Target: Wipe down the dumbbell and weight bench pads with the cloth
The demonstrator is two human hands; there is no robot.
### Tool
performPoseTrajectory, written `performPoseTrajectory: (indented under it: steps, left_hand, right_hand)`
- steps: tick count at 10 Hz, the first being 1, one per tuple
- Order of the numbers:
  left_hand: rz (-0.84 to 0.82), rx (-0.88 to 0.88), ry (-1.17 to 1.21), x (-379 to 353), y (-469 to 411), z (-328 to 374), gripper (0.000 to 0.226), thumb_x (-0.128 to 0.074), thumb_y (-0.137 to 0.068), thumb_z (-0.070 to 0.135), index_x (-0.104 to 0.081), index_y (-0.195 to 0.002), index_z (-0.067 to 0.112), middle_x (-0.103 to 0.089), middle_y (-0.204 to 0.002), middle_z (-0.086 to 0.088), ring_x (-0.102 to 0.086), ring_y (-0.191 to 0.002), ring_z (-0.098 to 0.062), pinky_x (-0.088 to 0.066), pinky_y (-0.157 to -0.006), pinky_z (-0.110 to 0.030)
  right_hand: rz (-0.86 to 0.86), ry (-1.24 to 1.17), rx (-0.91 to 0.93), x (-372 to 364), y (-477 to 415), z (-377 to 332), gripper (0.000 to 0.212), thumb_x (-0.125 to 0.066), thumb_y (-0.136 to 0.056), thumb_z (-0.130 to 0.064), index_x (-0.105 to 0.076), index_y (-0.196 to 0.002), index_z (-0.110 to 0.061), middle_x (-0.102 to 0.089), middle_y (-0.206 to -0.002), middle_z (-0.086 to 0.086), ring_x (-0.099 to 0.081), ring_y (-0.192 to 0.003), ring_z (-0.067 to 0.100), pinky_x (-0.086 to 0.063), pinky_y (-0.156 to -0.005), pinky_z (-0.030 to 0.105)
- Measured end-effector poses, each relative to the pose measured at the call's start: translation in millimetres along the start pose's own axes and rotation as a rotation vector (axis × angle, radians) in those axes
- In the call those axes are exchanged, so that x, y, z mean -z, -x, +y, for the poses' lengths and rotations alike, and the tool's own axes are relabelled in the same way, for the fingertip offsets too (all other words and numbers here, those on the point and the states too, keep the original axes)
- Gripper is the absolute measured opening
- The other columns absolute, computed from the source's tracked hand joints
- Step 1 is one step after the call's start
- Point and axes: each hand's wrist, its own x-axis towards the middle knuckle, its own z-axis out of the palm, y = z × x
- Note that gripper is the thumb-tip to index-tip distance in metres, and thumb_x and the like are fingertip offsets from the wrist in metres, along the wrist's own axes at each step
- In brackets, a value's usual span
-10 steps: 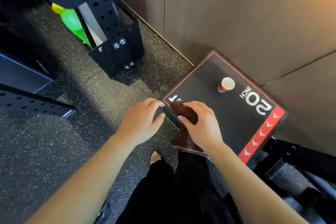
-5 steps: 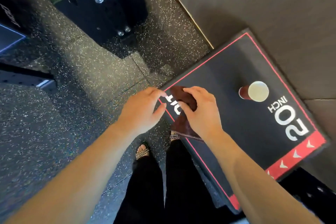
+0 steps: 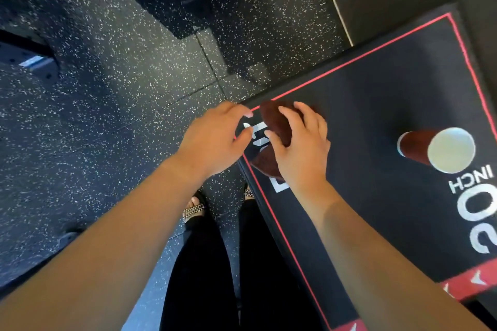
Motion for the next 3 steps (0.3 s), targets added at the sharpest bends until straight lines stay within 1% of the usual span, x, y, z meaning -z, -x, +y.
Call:
performPoseTrajectory:
  steps: [1,2,3]
  left_hand:
    - [-0.025,0.012,-0.005,1.0,3.7,-4.7,0.037,-0.045,-0.094,0.035,-0.048,-0.129,0.024,-0.049,-0.130,-0.001,-0.050,-0.115,-0.023,-0.045,-0.093,-0.042]
    - [-0.013,0.015,-0.001,11.2,9.6,-4.7,0.038,-0.044,-0.094,0.035,-0.047,-0.130,0.024,-0.048,-0.132,0.000,-0.050,-0.115,-0.024,-0.045,-0.094,-0.042]
    - [0.008,0.024,-0.012,27.6,22.0,-2.4,0.037,-0.044,-0.094,0.036,-0.046,-0.129,0.025,-0.049,-0.130,0.001,-0.053,-0.106,-0.022,-0.046,-0.091,-0.039]
  right_hand:
    - [-0.057,0.122,0.008,-6.6,0.9,-0.3,0.048,-0.060,-0.087,-0.042,-0.047,-0.133,-0.033,-0.032,-0.148,-0.008,-0.025,-0.133,0.022,-0.031,-0.099,0.054]
    - [-0.020,0.117,0.061,2.2,5.2,-7.4,0.047,-0.060,-0.087,-0.042,-0.049,-0.131,-0.032,-0.036,-0.146,-0.007,-0.029,-0.132,0.022,-0.031,-0.098,0.052]
    - [-0.020,0.097,0.101,17.3,14.9,-20.2,0.045,-0.058,-0.088,-0.042,-0.050,-0.131,-0.031,-0.038,-0.144,-0.006,-0.031,-0.131,0.021,-0.033,-0.097,0.051]
